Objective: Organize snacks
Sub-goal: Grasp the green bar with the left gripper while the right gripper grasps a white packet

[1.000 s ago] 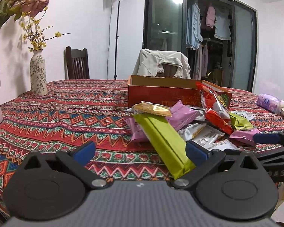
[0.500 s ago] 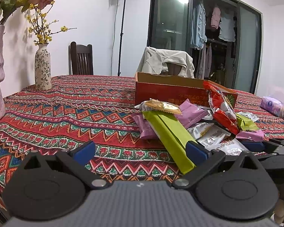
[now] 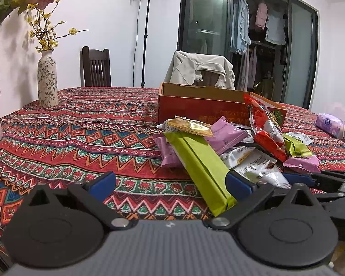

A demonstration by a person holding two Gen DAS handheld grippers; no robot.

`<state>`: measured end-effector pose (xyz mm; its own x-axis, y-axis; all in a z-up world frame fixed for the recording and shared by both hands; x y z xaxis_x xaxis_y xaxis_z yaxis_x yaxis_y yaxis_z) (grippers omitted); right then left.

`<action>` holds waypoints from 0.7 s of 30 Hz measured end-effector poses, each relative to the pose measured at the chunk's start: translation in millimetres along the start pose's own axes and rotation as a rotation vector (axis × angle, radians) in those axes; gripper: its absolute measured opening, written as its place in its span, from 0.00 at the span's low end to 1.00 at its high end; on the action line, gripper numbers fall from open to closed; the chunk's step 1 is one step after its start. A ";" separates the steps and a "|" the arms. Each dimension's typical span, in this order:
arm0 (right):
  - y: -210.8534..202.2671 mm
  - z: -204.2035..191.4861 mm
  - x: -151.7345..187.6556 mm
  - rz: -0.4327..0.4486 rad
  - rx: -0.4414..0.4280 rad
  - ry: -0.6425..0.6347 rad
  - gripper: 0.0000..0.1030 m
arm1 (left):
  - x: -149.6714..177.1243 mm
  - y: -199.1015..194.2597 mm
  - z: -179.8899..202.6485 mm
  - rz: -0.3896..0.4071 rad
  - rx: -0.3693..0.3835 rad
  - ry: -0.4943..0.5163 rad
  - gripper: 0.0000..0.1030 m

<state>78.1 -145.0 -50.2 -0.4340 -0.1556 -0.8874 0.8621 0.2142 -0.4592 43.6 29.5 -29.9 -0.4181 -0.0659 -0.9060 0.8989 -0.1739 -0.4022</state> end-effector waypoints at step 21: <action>-14.1 50.8 -3.0 0.067 0.062 0.122 0.46 | -20.9 65.4 31.8 -0.118 -0.113 -0.047 0.53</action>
<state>80.5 -196.5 -39.0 -0.4005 -0.0234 -0.9160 0.9029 0.1600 -0.3988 107.0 -11.7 -33.1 -0.5249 -0.0983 -0.8454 0.8511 -0.0716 -0.5201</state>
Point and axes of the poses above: each gripper's, at about its wrist camera, not at the fingertips, and y roughly the way its jaws point, z to its right, x to its underside, the point moved 3 cm from there along y, roughly the way its jaws point, and after that the axes turned 10 degrees about x, right-handed, at the moved point
